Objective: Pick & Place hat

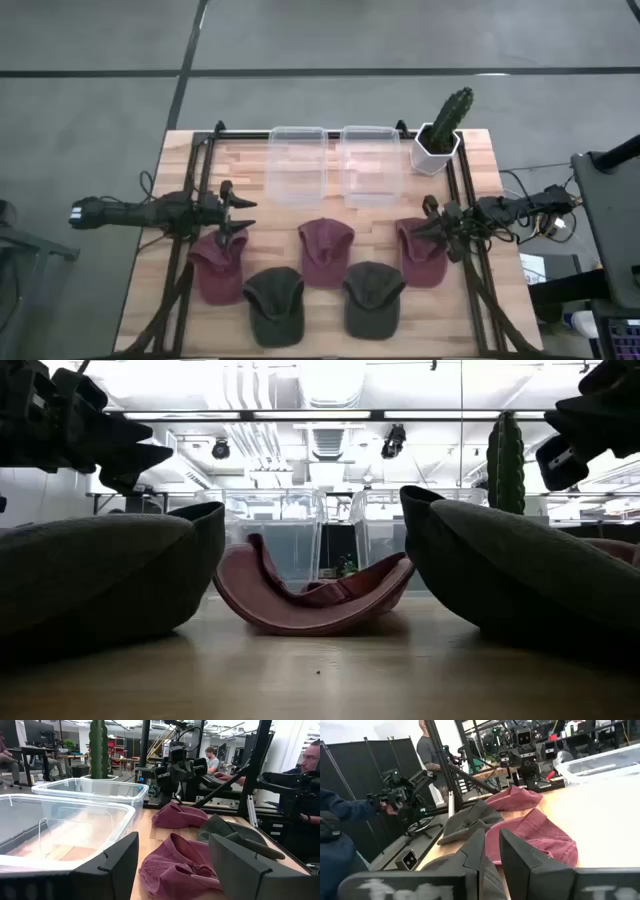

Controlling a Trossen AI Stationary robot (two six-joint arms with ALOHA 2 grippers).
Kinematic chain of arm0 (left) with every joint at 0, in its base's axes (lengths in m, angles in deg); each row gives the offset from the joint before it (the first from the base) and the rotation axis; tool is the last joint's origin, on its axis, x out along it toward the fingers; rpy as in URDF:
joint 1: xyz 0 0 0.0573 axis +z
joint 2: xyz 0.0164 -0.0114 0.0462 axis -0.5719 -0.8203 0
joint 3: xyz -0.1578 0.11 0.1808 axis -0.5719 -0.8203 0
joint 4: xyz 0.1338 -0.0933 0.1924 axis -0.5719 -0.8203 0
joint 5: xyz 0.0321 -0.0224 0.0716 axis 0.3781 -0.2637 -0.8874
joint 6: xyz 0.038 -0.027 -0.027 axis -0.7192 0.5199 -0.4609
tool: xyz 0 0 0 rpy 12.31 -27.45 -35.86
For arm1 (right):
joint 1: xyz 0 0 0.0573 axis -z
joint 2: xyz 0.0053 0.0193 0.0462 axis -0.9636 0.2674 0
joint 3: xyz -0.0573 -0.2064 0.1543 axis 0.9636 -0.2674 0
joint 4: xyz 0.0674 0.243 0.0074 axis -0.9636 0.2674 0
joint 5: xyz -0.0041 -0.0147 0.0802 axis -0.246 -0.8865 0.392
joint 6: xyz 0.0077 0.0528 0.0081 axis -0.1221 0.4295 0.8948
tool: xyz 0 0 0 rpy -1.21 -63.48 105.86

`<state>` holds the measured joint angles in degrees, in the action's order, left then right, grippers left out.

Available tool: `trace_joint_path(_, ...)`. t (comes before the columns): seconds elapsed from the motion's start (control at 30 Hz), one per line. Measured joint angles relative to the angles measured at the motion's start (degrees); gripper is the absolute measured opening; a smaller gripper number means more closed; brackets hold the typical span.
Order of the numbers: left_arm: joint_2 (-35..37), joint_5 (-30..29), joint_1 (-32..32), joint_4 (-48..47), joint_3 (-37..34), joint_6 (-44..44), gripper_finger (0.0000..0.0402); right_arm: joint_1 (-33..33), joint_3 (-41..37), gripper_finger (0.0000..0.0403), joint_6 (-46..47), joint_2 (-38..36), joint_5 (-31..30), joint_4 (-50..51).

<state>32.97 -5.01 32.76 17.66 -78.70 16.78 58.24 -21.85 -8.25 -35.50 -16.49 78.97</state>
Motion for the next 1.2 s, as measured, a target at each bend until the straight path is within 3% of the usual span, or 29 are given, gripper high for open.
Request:
trace_joint_path(0.23,0.0,0.0,0.0,0.0,0.0,0.0,0.0234,0.0,13.0,0.0052,-1.1,6.6,0.0,12.8)
trace_joint_path(0.53,0.0,-0.9,0.0,0.0,0.0,-0.2,0.0234,0.0,36.8,0.0038,1.2,26.3,0.0,44.7)
trace_joint_path(0.7,0.0,-1.0,0.0,0.0,0.0,1.4,0.0234,0.0,45.4,0.0033,9.4,36.9,0.0,58.8)
trace_joint_path(1.0,0.0,-1.1,0.0,0.0,0.0,9.5,0.0234,0.0,51.4,0.0031,33.4,51.4,1.3,84.9)
trace_joint_path(1.2,0.0,-1.1,0.0,0.0,0.0,11.5,0.0234,0.0,51.2,0.0049,37.3,53.2,5.9,87.7)
